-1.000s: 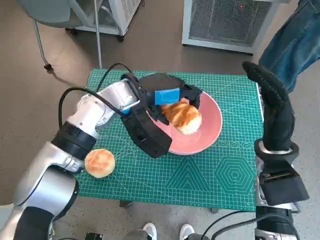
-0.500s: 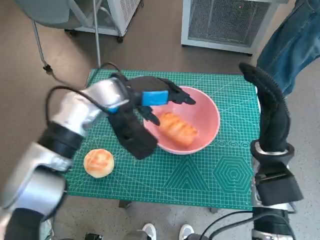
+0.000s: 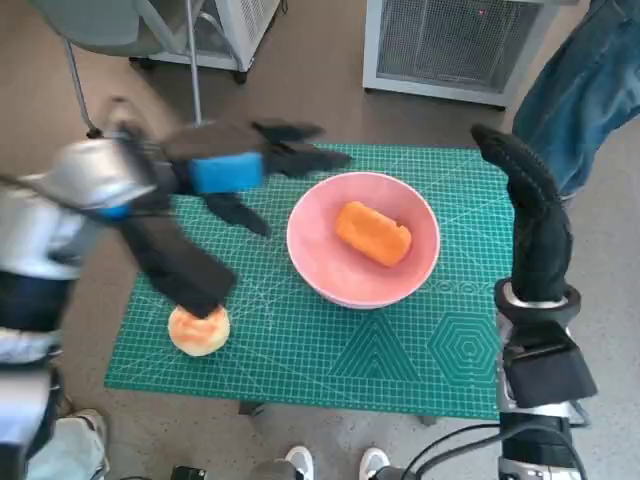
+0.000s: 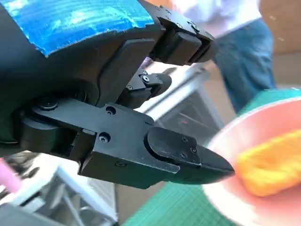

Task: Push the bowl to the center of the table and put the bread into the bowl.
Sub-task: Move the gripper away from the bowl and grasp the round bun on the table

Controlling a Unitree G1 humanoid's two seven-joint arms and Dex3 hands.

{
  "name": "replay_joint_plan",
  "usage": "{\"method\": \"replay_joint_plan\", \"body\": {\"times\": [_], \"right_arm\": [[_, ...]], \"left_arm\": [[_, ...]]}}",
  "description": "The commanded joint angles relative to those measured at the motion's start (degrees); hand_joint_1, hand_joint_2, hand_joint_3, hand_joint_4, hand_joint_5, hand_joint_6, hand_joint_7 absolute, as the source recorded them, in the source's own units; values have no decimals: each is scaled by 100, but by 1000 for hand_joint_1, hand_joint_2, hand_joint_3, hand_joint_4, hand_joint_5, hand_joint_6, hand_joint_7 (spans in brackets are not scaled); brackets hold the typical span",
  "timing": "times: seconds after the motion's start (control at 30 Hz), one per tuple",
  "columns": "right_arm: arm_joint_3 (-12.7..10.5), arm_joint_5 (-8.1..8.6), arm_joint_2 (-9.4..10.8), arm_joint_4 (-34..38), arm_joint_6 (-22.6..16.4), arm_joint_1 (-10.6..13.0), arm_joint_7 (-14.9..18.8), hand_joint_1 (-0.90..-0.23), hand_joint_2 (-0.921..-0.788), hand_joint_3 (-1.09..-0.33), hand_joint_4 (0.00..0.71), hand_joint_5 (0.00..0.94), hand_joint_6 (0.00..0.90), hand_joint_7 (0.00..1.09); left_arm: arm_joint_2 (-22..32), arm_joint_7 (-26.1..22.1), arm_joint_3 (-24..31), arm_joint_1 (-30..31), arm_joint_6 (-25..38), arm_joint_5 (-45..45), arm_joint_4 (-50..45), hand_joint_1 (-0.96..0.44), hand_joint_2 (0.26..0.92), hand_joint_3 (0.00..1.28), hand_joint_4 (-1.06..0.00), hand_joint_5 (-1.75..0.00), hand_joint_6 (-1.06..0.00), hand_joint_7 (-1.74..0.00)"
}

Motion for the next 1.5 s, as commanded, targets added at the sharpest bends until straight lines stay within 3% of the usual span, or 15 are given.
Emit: {"method": "replay_joint_plan", "body": {"times": [0.03,0.47,0.77,1.0,1.27,1.5], "right_arm": [[39,-73,26,61,114,6,-27,-612,-921,-854,200,0,-1,570],[153,-21,71,213,112,-147,28,-631,-921,-855,203,2,-1,570],[194,185,42,371,46,-249,211,-639,-921,-842,207,4,-1,571],[180,256,-5,359,41,-250,333,-633,-921,-844,208,4,-1,574],[144,335,-52,175,178,-179,433,-634,-921,-844,208,4,-1,576],[112,299,-81,28,271,-99,428,-633,-921,-844,209,5,-1,577]], "left_arm": [[606,-103,476,484,-273,-366,-380,-193,781,0,-102,-3,-226,0],[1703,175,1457,2236,-813,-273,-1075,-284,775,1,-108,-3,-241,-8],[1899,-247,1555,3104,-697,-647,-1195,-248,783,3,-122,-6,-254,-11],[1805,-432,1483,3388,-710,-697,-1156,-210,795,6,-127,-5,-271,-14],[1632,-270,1310,3501,-935,-463,-861,-196,808,8,-160,-14,-309,-24],[1464,21,1083,3381,-1241,-115,-436,-166,814,6,-184,-13,-320,-18]]}}
